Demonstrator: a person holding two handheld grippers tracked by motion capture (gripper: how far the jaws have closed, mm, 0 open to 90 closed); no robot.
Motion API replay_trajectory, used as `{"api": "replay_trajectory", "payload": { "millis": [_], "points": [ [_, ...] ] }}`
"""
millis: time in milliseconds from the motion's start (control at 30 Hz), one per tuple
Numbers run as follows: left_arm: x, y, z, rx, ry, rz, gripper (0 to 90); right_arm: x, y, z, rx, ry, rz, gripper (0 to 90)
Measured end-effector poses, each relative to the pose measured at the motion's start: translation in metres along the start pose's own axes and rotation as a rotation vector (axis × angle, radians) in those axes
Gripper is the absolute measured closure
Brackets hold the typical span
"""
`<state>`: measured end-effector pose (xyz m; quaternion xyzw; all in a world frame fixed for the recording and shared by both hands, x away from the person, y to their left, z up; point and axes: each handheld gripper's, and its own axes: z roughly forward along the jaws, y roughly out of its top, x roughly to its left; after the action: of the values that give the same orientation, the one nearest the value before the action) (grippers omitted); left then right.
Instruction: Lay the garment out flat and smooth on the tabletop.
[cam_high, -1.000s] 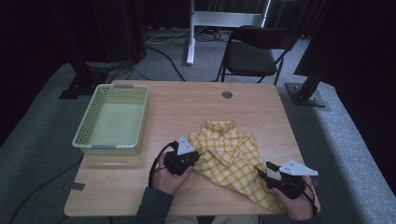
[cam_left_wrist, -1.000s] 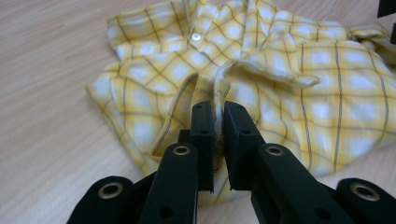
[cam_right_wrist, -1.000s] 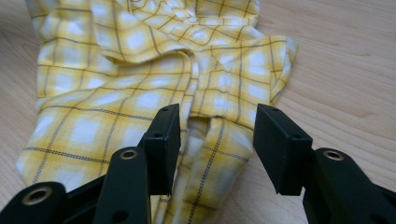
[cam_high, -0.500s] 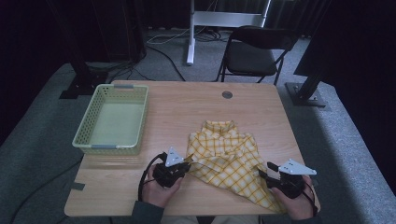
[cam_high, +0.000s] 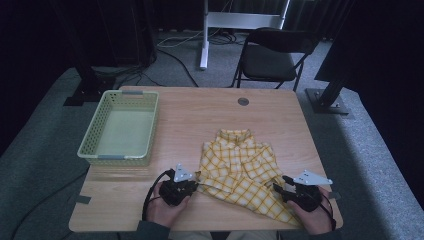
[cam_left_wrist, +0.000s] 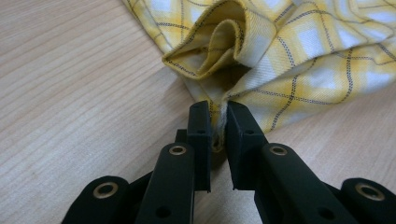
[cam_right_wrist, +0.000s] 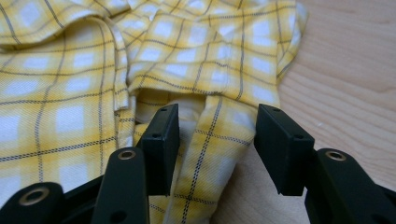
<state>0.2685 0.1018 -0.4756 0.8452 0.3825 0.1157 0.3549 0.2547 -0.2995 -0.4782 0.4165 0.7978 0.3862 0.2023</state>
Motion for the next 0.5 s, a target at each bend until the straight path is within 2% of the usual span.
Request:
{"api": "replay_trajectory", "payload": {
  "millis": [67,133,167,233,300,500],
  "points": [
    [0.0,0.002,0.001,0.001,0.012,0.006,81.5,0.0,0.0,0.001,0.008,0.004,0.002,51.5],
    [0.004,0.005,0.004,-0.001,0.02,-0.001,81.5,0.001,0.0,0.005,0.02,0.013,-0.006,57.9],
    [0.004,0.005,0.004,-0.001,0.02,-0.001,81.5,0.001,0.0,0.005,0.02,0.013,-0.006,57.9],
    [0.007,0.006,0.006,-0.005,0.026,-0.008,81.5,0.002,0.001,0.007,0.029,0.025,-0.018,66.7],
    [0.011,0.009,0.008,-0.009,0.033,-0.019,81.5,0.001,0.002,0.008,0.034,0.028,-0.024,71.8],
    [0.013,0.013,0.011,-0.007,0.054,-0.02,81.4,-0.002,0.007,0.013,0.045,0.026,-0.037,77.0]
  ]
}}
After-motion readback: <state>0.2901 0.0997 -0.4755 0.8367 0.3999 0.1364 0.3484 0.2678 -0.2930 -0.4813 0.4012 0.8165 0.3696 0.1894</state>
